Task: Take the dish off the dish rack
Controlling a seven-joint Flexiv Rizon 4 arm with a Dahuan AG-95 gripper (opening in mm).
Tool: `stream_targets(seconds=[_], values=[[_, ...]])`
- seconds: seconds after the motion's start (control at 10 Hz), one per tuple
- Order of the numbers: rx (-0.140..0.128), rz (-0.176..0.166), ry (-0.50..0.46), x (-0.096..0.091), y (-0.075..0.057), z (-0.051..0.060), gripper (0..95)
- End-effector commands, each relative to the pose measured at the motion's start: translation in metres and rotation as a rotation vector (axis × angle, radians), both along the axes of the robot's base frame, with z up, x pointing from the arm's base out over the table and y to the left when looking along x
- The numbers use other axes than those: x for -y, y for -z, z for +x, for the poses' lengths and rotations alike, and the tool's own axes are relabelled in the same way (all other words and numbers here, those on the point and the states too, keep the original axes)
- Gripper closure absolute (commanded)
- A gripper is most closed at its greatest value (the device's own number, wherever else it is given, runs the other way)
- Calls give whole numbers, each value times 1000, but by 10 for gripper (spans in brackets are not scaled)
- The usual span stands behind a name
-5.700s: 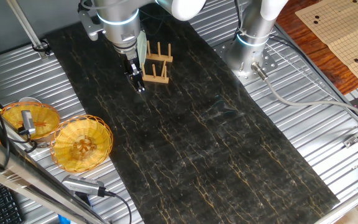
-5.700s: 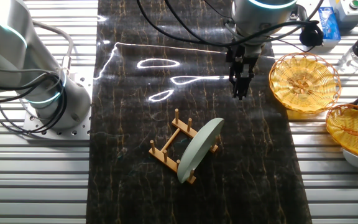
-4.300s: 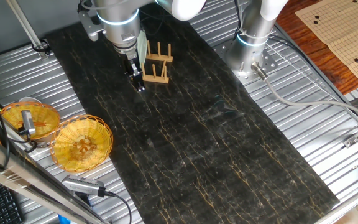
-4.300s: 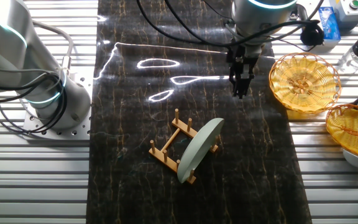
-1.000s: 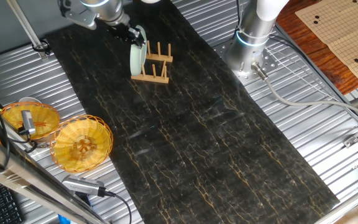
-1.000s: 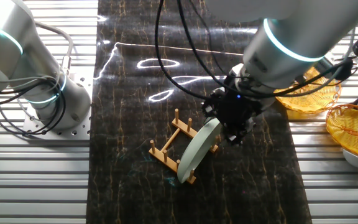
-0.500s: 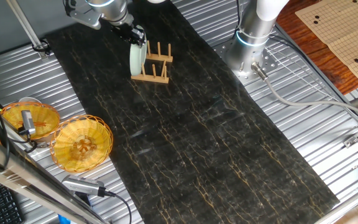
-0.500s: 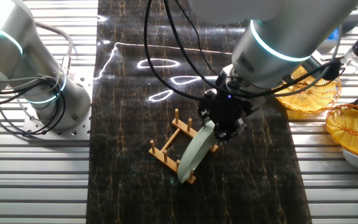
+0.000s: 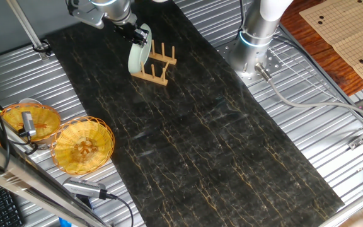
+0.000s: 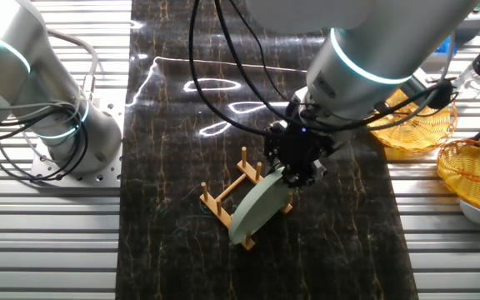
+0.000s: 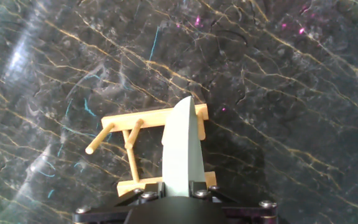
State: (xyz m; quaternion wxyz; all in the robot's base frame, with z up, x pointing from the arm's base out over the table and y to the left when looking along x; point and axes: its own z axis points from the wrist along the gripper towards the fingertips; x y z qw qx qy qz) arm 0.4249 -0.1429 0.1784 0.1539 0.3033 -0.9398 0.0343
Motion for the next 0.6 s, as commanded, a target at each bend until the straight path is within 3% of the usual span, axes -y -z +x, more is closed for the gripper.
stream_targets(seconds=[0.1, 0.6], values=[[-22, 17, 19, 0, -2, 2, 950], [-65, 73, 60, 1, -3, 5, 950]])
